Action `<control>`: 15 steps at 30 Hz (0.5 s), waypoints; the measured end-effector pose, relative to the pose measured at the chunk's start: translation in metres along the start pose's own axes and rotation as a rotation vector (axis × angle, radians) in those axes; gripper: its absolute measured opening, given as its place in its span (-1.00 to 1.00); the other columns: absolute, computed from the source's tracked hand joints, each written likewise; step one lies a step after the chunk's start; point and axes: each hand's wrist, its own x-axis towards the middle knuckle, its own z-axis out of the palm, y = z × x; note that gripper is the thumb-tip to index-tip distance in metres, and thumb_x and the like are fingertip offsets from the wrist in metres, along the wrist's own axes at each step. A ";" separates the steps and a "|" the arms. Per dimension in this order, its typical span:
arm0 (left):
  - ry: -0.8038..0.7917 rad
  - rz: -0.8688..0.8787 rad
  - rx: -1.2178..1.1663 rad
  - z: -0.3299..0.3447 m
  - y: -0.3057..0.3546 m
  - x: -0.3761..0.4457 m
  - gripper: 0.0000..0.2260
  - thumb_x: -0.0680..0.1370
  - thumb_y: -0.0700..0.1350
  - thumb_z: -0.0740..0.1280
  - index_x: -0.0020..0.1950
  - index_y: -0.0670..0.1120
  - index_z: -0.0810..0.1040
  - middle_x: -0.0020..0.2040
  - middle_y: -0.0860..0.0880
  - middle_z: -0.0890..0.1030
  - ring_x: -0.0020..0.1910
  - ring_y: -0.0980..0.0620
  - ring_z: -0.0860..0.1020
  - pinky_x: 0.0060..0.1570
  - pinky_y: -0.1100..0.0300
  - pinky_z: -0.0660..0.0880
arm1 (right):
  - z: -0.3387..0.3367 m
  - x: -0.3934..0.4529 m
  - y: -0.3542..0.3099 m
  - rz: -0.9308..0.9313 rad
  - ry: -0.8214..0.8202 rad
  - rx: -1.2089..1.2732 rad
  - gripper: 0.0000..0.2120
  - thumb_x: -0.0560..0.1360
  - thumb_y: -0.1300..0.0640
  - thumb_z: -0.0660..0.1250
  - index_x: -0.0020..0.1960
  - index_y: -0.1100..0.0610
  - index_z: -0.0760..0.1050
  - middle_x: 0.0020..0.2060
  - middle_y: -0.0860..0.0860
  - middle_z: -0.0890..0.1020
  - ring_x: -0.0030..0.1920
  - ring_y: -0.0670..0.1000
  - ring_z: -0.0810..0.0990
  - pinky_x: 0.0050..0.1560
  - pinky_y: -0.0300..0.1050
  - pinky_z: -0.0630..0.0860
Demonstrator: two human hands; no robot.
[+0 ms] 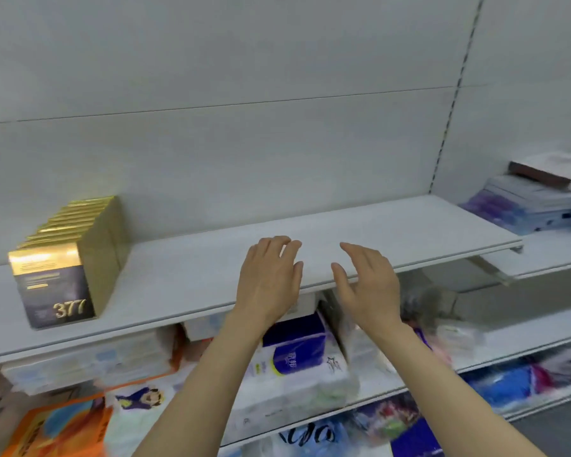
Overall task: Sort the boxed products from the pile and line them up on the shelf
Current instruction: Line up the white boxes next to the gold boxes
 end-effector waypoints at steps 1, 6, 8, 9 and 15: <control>-0.013 0.006 -0.023 0.009 0.020 0.008 -0.70 0.55 -0.09 0.35 0.27 -0.10 0.57 0.20 -0.07 0.59 0.14 -0.11 0.54 0.12 0.02 0.46 | -0.013 -0.001 0.018 0.018 0.009 -0.013 -0.62 0.55 -0.02 0.23 0.20 0.21 0.57 0.05 0.08 0.66 0.03 0.08 0.61 0.06 -0.07 0.51; -0.036 0.063 -0.147 0.058 0.123 0.050 -0.69 0.57 -0.09 0.30 0.30 -0.09 0.54 0.24 -0.06 0.57 0.17 -0.13 0.51 0.15 0.03 0.42 | -0.080 -0.010 0.107 0.090 0.080 -0.097 -0.65 0.54 0.00 0.25 0.18 0.21 0.58 0.03 0.06 0.66 0.03 0.04 0.59 0.10 -0.19 0.42; -0.049 0.100 -0.200 0.076 0.164 0.066 -0.69 0.57 -0.09 0.30 0.31 -0.09 0.54 0.24 -0.07 0.56 0.17 -0.13 0.50 0.16 0.03 0.40 | -0.106 -0.014 0.142 0.109 0.102 -0.153 -0.66 0.53 0.02 0.26 0.18 0.21 0.57 0.01 0.06 0.66 0.02 0.04 0.58 0.09 -0.18 0.42; -0.056 0.124 -0.221 0.084 0.184 0.074 -0.68 0.57 -0.09 0.30 0.31 -0.09 0.54 0.25 -0.07 0.57 0.16 -0.14 0.50 0.16 0.03 0.40 | -0.120 -0.016 0.159 0.124 0.105 -0.184 -0.66 0.53 0.02 0.26 0.19 0.20 0.57 0.01 0.06 0.65 0.01 0.04 0.58 0.08 -0.16 0.44; -0.041 0.269 -0.264 0.126 0.282 0.128 -0.72 0.49 -0.12 0.37 0.19 -0.11 0.61 0.11 -0.09 0.62 0.00 -0.17 0.56 -0.01 0.02 0.48 | -0.185 -0.018 0.250 0.205 0.143 -0.346 -0.63 0.54 -0.01 0.23 0.19 0.20 0.57 0.00 0.05 0.66 0.01 0.06 0.59 0.07 -0.14 0.45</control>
